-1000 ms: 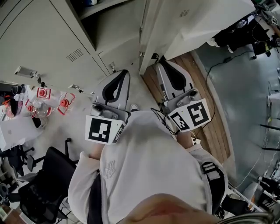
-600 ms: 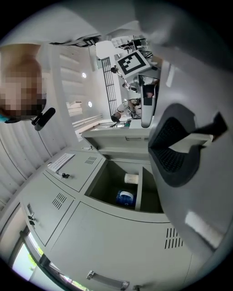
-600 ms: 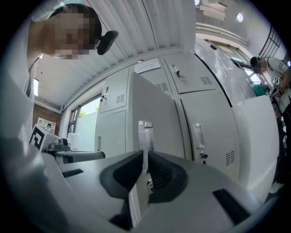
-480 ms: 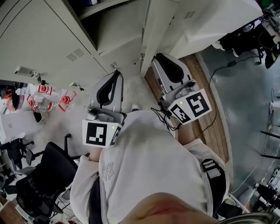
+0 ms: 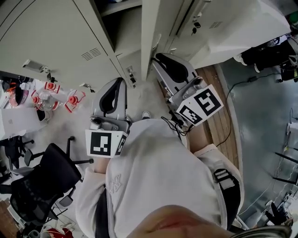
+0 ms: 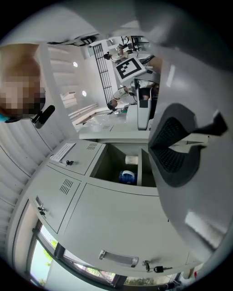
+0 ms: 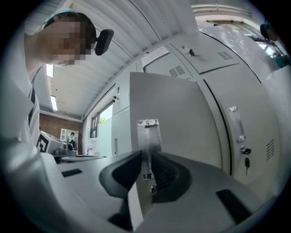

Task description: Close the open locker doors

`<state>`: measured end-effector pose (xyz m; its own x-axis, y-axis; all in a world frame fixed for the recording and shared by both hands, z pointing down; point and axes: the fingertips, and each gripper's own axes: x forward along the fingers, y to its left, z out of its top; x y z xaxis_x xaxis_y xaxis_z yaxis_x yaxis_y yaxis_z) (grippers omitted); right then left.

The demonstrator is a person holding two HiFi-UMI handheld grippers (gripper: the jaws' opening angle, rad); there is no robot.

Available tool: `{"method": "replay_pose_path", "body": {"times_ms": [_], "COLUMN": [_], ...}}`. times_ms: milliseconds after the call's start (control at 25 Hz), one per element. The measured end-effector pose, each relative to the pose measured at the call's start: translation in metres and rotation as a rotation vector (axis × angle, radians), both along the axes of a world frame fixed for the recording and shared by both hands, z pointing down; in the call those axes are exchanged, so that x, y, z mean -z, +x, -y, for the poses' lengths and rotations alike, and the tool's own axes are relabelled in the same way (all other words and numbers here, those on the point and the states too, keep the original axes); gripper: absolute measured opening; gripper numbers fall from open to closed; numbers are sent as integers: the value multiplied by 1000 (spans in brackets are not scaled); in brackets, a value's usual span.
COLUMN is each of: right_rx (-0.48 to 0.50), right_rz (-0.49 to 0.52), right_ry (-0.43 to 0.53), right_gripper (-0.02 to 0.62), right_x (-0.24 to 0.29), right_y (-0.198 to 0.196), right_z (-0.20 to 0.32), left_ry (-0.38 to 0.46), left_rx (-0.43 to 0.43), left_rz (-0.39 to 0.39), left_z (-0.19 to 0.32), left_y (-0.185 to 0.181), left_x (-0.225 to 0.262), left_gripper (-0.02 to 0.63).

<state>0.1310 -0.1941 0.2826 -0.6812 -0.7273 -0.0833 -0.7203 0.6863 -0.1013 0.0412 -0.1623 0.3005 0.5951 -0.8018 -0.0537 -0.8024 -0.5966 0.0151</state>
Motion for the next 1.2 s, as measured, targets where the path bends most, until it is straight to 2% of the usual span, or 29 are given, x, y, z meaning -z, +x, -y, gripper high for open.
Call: {"method": "replay_pose_path", "body": {"times_ms": [360,560,760,1200], "right_rx": [108,84,61,26], "right_rz": [-12,-52,-49,-65], "right_ry": [23,50,49,54], "right_gripper": [38,38,38,38], "right_x": [2,4,3,2], "right_y": [-57,-79,-92,-104], "right_z": [52,82,110,150], "left_ry": [8,14,9,22], "left_rx": [104,152,185,202], "left_rz": [6,8,10,10], "left_z": [15,27,40,65], "left_y": [-45,-71,-93,-120], "left_x": [1,4,2,8], "left_gripper": [2,2,2,2]}}
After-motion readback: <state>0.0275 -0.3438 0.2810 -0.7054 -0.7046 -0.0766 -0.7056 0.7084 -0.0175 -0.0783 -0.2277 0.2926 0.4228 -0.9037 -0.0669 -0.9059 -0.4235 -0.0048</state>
